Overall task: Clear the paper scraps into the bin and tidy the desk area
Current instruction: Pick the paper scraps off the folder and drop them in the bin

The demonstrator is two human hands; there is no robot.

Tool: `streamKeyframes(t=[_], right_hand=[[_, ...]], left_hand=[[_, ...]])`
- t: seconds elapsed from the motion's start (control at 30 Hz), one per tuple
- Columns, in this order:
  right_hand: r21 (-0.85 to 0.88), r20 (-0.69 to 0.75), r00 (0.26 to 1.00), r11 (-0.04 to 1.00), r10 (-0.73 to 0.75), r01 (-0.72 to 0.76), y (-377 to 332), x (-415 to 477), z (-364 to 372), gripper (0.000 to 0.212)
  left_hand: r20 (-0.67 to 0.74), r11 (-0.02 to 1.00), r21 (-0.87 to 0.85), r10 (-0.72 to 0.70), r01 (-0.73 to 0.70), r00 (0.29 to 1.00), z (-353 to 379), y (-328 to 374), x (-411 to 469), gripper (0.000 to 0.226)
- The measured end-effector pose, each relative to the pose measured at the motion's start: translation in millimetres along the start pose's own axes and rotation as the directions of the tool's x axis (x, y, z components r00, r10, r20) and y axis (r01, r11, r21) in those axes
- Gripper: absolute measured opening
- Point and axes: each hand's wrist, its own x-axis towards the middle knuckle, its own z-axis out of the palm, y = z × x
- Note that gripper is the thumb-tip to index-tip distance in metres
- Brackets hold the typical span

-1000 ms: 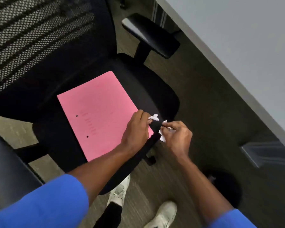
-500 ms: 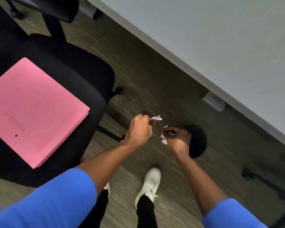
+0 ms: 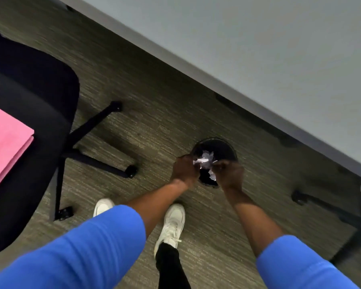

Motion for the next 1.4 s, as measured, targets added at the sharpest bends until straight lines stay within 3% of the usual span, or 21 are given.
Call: streamKeyframes(t=[0.17,0.3,0.47,0.67,0.77,0.9,1.03,1.13,1.2,1.4], right_hand=[[0.009,0.076,0.993,0.996,0.091,-0.092,28,42,-1,0.015],[0.024,0.018,0.992,0.992,0.122,-0.122,42,62,3,0.015],[0.048,0.047,0.980,0.979,0.195,-0.197,55,77,10,0.024],[0.189,0.147,0.961,0.947,0.234,-0.260,61,73,10,0.025],[0.150,0.145,0.964,0.958,0.225,-0.246,60,68,9,0.029],[0.089,0.131,0.971,0.973,0.202,-0.214,51,59,4,0.033],[0.030,0.122,0.981,0.988,0.149,-0.153,39,46,4,0.022],[0.015,0.128,0.987,0.995,0.094,-0.096,22,31,9,0.018],[0.018,0.143,0.988,0.998,0.053,-0.057,4,15,14,0.017],[0.061,0.211,0.975,0.996,-0.076,0.065,-72,-36,36,0.017]], left_hand=[[0.023,0.998,-0.006,-0.059,0.060,0.998,42,5,20,0.030],[0.053,0.990,-0.071,-0.116,0.120,0.992,61,11,37,0.038],[0.136,0.976,-0.078,-0.192,0.204,0.972,78,13,56,0.053],[0.219,0.898,-0.299,-0.264,0.322,0.939,84,7,61,0.075],[0.238,0.881,-0.348,-0.248,0.321,0.939,80,3,56,0.080],[0.240,0.955,-0.201,-0.166,0.216,0.957,70,-1,49,0.059],[0.232,0.999,-0.004,-0.046,0.048,0.972,48,-6,35,0.042],[0.152,0.997,0.045,-0.065,0.059,0.986,22,-11,23,0.035],[0.102,0.992,0.029,-0.122,0.119,0.987,1,-15,15,0.033],[-0.022,0.933,-0.256,-0.268,0.254,0.963,-75,-38,-12,0.023]])
